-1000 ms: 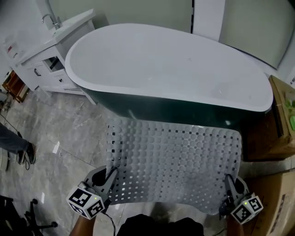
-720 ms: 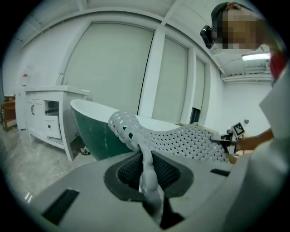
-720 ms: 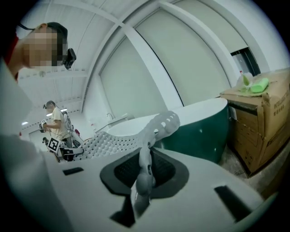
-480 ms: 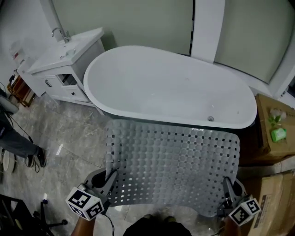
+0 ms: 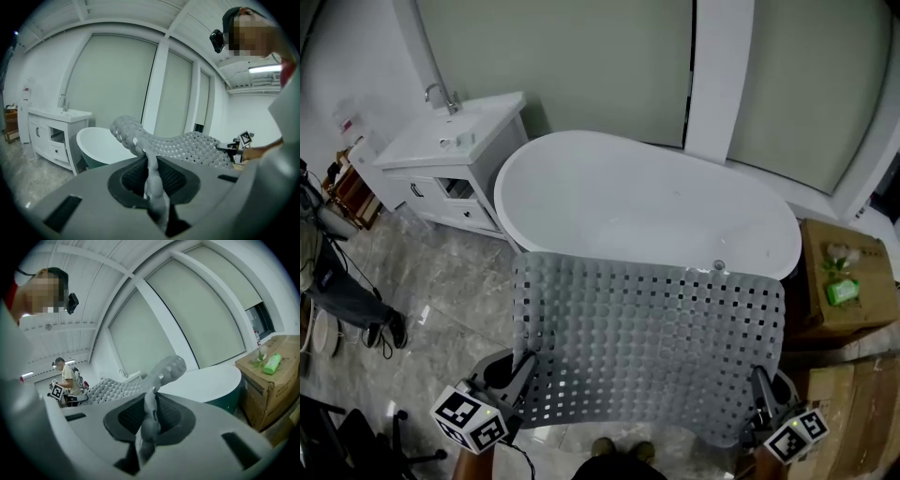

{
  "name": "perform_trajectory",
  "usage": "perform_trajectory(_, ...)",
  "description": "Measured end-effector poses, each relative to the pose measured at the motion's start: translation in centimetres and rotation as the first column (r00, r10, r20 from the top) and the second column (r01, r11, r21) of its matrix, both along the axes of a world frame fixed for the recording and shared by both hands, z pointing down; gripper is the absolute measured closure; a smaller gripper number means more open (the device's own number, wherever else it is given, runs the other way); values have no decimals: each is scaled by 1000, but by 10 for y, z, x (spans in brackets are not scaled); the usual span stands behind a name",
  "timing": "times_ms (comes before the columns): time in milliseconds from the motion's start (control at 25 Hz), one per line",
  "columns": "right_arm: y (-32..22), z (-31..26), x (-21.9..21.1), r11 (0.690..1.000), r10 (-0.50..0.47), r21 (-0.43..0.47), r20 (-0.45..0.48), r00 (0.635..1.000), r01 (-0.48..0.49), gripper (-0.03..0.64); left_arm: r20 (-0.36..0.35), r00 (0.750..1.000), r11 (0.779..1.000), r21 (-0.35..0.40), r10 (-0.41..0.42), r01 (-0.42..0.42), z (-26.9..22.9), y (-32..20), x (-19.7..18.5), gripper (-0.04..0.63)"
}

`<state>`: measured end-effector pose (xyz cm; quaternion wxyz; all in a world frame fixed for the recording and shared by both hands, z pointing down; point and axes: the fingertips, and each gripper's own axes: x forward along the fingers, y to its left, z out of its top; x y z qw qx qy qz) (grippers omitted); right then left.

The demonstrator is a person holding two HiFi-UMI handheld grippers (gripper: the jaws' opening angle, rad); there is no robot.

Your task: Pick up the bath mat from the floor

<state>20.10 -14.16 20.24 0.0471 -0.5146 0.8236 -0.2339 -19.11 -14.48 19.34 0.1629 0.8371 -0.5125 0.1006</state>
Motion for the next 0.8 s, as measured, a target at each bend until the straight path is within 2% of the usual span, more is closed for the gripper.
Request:
perform_trajectory(200, 20, -35, 5, 1000, -22, 18, -34, 999, 23, 568, -11, 1000, 1000, 10, -4, 4, -39, 18, -2, 543)
perform_trajectory(440, 45, -83, 13, 997, -14, 75, 13, 1000, 13, 568, -44, 999, 999, 35, 12, -11, -80, 44, 5, 543)
perform_trajectory(560, 66, -98, 17, 998, -10, 60, 29, 1000, 8, 568, -61, 997, 997, 61, 46, -42, -95, 60, 4, 543)
perform_trajectory(800, 94, -118, 31, 996, 13, 92, 68, 998, -19, 568, -71, 996, 995, 84, 63, -57, -128, 82, 13, 543)
